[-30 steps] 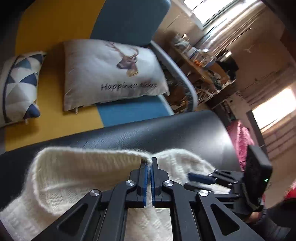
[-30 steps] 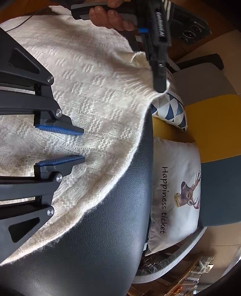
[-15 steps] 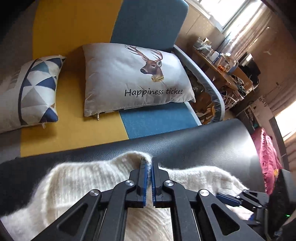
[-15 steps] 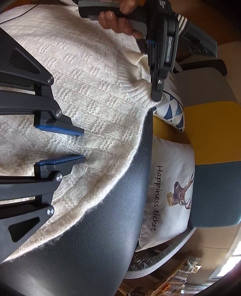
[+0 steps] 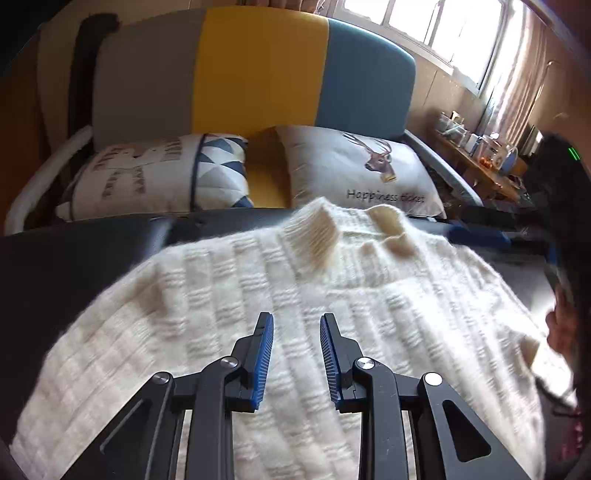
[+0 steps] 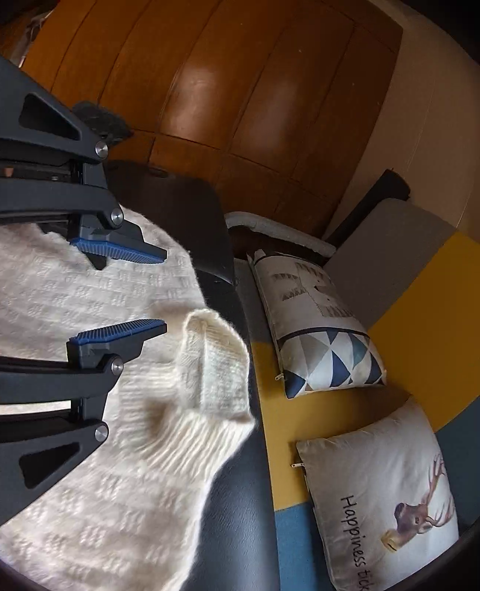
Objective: Fold clothes
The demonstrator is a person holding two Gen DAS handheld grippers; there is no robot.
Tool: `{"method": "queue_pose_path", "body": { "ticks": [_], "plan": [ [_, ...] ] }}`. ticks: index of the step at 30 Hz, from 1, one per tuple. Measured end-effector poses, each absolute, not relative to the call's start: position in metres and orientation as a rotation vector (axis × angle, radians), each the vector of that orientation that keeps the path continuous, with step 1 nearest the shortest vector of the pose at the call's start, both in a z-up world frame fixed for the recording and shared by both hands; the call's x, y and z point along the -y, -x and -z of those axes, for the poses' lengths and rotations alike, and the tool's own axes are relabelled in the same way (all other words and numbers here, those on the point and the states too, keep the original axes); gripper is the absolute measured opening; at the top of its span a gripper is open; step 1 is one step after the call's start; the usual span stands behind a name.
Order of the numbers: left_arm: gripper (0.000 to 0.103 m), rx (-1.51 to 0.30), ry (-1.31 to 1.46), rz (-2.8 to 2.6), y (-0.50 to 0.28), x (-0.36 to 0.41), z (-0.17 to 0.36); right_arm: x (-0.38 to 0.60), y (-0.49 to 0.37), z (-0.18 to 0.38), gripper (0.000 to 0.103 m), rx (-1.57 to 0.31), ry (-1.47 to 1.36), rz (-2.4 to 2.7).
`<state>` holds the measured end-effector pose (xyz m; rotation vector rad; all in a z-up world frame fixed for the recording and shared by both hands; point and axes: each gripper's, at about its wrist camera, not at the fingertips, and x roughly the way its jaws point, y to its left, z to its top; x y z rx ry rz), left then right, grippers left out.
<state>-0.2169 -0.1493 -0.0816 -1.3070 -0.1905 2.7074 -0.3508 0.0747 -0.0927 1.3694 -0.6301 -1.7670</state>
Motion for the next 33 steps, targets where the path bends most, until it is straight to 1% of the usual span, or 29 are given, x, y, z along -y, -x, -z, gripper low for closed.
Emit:
{"method": "queue_pose_path", "body": {
  "ticks": [3, 4, 7, 9, 10, 12, 13, 15, 18, 20, 23, 24, 25, 26, 27, 31, 33],
  "plan": [
    [0.027, 0.165, 1.346, -2.700, 0.213, 0.156, 0.093, -0.057, 0.375, 0.121, 0.032, 0.738, -1.480, 1.717],
    [0.027, 0.162, 1.349, -2.699, 0.212, 0.158, 0.097, -0.053, 0.382, 0.131, 0.034, 0.770, -1.513, 1.698],
    [0.027, 0.148, 1.326, -2.705, 0.209, 0.159, 0.104, -0.039, 0.399, 0.153, 0.035, 0.870, -1.528, 1.600],
    [0.028, 0.140, 1.313, -2.712, 0.210, 0.156, 0.106, -0.025, 0.405, 0.155, 0.035, 0.858, -1.470, 1.595],
    [0.029, 0.146, 1.310, -2.710, 0.211, 0.156, 0.107, -0.018, 0.405, 0.147, 0.034, 0.813, -1.404, 1.652],
    [0.029, 0.178, 1.306, -2.700, 0.214, 0.157, 0.110, -0.005, 0.406, 0.137, 0.023, 0.713, -1.326, 1.743],
    [0.029, 0.213, 1.302, -2.690, 0.215, 0.160, 0.112, 0.002, 0.407, 0.136, 0.020, 0.639, -1.323, 1.796],
    [0.029, 0.279, 1.296, -2.670, 0.215, 0.167, 0.116, 0.015, 0.411, 0.145, 0.000, 0.462, -1.371, 1.895],
    [0.029, 0.298, 1.295, -2.665, 0.215, 0.166, 0.119, 0.024, 0.409, 0.142, 0.000, 0.277, -1.325, 2.004],
    [0.029, 0.279, 1.298, -2.674, 0.215, 0.163, 0.119, 0.028, 0.409, 0.139, 0.000, 0.209, -1.315, 2.043],
    [0.029, 0.243, 1.308, -2.686, 0.215, 0.159, 0.121, 0.029, 0.412, 0.138, 0.001, 0.171, -1.331, 2.034],
    [0.029, 0.234, 1.311, -2.689, 0.215, 0.158, 0.121, 0.027, 0.412, 0.135, 0.005, 0.170, -1.333, 2.027],
    [0.029, 0.225, 1.312, -2.691, 0.215, 0.158, 0.121, 0.024, 0.413, 0.132, 0.006, 0.176, -1.336, 2.017],
    [0.029, 0.222, 1.315, -2.691, 0.216, 0.158, 0.122, 0.019, 0.412, 0.129, 0.015, 0.194, -1.341, 2.002],
    [0.029, 0.228, 1.319, -2.688, 0.216, 0.159, 0.122, 0.013, 0.409, 0.126, 0.026, 0.215, -1.342, 1.988],
    [0.029, 0.216, 1.333, -2.679, 0.218, 0.159, 0.121, -0.025, 0.385, 0.102, 0.027, 0.244, -1.319, 1.979],
    [0.029, 0.229, 1.352, -2.684, 0.219, 0.161, 0.117, -0.044, 0.363, 0.092, 0.027, 0.192, -1.315, 1.990]
  ]
}}
